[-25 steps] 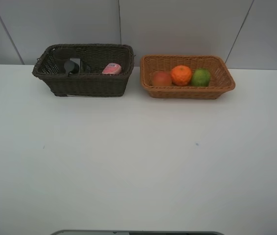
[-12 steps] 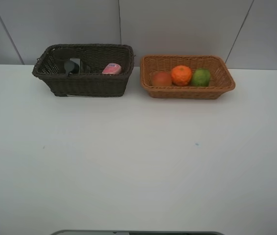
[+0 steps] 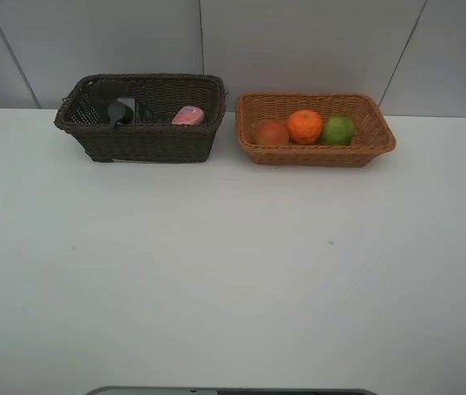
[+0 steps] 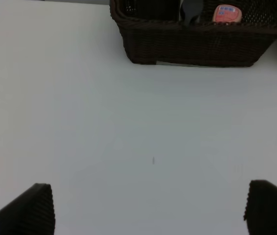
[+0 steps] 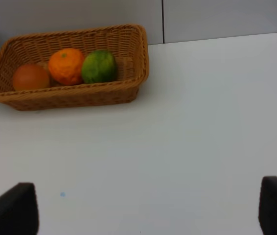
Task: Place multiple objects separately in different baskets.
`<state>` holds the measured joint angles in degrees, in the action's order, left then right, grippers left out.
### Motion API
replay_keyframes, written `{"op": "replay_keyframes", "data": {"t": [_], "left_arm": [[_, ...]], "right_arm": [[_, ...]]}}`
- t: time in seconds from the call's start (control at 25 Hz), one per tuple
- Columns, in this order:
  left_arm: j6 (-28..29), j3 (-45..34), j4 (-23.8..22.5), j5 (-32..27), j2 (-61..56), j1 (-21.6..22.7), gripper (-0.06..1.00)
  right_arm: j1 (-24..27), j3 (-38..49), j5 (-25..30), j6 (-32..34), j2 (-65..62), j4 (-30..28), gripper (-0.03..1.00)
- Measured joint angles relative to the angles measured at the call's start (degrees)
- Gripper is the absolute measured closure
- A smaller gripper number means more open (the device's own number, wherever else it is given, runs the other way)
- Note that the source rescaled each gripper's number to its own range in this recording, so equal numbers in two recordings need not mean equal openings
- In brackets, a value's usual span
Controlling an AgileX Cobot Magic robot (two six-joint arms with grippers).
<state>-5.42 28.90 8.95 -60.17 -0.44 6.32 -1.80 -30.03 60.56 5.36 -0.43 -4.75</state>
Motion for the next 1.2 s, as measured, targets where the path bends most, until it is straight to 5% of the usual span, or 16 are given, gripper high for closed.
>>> {"op": "replay_keyframes", "data": {"t": [1.2], "left_arm": [[-0.1,0.0,-0.3,0.0,0.0,-1.0,-0.06]], "right_arm": [[0.0,0.0,0.0,0.0,0.0,0.0,-0.03]]}}
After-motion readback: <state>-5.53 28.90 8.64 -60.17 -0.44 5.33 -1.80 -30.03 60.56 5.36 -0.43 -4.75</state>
